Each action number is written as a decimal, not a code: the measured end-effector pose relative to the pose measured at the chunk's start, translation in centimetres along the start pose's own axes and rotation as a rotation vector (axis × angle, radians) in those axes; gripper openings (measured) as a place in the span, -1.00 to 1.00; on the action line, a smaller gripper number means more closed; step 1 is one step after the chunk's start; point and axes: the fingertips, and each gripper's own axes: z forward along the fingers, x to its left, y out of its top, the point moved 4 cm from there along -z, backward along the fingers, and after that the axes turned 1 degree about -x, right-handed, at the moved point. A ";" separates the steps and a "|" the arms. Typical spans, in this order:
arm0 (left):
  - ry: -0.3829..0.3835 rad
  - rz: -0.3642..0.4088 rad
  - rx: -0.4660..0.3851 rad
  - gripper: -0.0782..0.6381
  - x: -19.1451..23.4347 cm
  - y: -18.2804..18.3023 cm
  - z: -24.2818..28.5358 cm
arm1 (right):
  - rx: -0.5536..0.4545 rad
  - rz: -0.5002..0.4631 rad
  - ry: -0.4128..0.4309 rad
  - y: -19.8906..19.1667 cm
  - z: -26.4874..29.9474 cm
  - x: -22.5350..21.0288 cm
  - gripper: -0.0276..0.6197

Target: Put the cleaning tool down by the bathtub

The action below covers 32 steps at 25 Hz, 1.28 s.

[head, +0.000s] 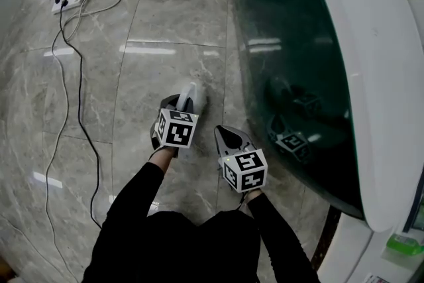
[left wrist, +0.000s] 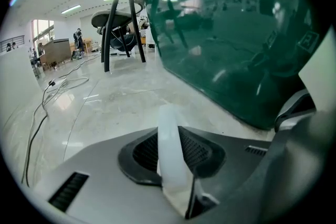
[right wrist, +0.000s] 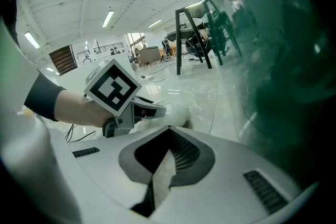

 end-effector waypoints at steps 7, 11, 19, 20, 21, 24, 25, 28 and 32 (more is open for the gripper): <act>0.007 0.038 0.016 -0.51 -0.6 -1.0 0.6 | 0.002 -0.004 -0.010 0.0 -0.2 -0.7 -0.91; 0.001 0.085 0.024 -0.51 -1.4 -1.1 0.9 | 0.002 0.002 -0.016 -0.3 -0.2 -0.8 -0.91; -0.051 0.133 0.039 -0.38 -2.1 -1.4 0.5 | 0.002 0.011 -0.020 -0.3 -0.1 -0.8 -0.91; -0.057 0.134 0.035 -0.36 -2.2 -1.3 0.3 | 0.002 0.010 -0.021 -0.2 -0.1 -0.9 -0.91; -0.063 0.134 0.029 -0.35 -2.3 -1.0 0.1 | 0.002 0.008 -0.022 -0.1 -0.2 -0.9 -0.91; -0.069 0.117 0.006 -0.34 -2.5 0.2 -1.0 | 0.002 0.005 -0.020 0.1 -0.2 -0.8 -0.91; -0.070 0.102 -0.006 -0.34 -2.4 0.6 -1.5 | 0.002 0.003 -0.018 0.2 -0.2 -0.8 -0.91; -0.077 0.068 -0.055 -0.34 -2.0 1.9 -3.1 | -0.001 -0.004 -0.011 0.4 -0.2 -0.6 -0.91; -0.089 0.045 -0.106 -0.41 -1.1 3.5 -5.3 | -0.012 -0.005 0.000 0.8 -0.1 -0.4 -0.91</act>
